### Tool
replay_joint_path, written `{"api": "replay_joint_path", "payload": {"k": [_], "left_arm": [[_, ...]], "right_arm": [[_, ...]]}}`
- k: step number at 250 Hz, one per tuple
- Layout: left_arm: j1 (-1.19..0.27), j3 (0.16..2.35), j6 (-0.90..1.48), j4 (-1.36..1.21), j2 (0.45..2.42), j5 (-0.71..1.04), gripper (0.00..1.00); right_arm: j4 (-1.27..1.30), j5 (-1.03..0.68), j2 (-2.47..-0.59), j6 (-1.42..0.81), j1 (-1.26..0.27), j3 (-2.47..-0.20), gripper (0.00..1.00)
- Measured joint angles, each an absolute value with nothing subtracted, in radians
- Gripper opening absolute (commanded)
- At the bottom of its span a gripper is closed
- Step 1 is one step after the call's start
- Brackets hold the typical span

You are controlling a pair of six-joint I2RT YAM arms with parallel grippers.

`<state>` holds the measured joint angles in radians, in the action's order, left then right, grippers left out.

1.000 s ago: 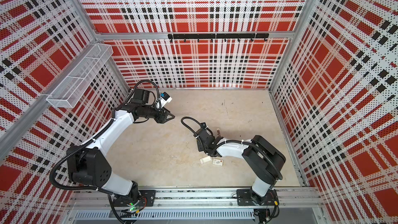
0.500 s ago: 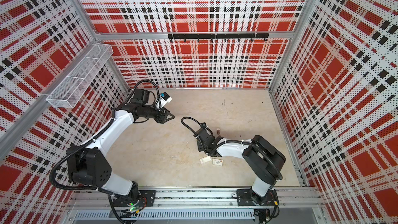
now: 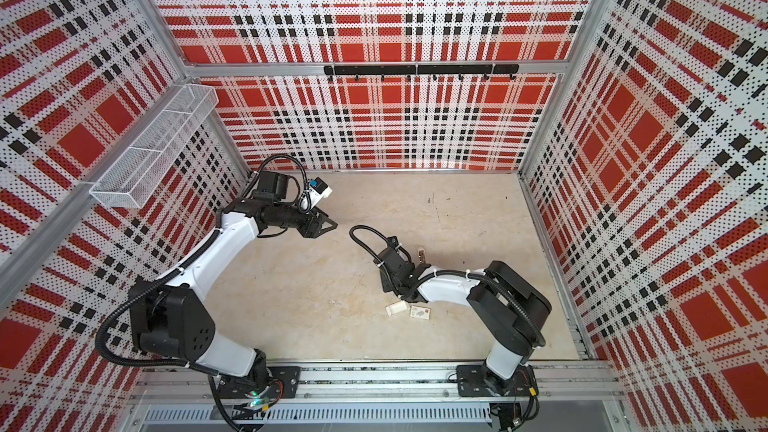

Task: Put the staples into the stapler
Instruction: 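Lower the staple strip into the pink stapler's channel with the right gripper, then open the right gripper to release the strip in the channel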

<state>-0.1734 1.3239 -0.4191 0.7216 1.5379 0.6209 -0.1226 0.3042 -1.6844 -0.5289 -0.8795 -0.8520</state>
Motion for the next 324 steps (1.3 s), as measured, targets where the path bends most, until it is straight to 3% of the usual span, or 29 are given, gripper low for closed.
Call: {"api": "replay_joint_path", "payload": {"k": [305,324], "left_arm": [[-0.173,1.324,-0.421,0.722,1.531,0.619,0.56],[-0.173,1.324,-0.423,0.722,1.531,0.619,0.56]], "right_arm": [[-0.173,0.292,-1.626,-0.495,-0.879,-0.857,0.37],[-0.188,0.285,-1.622,-0.489,-0.879,-0.878,0.41]]}}
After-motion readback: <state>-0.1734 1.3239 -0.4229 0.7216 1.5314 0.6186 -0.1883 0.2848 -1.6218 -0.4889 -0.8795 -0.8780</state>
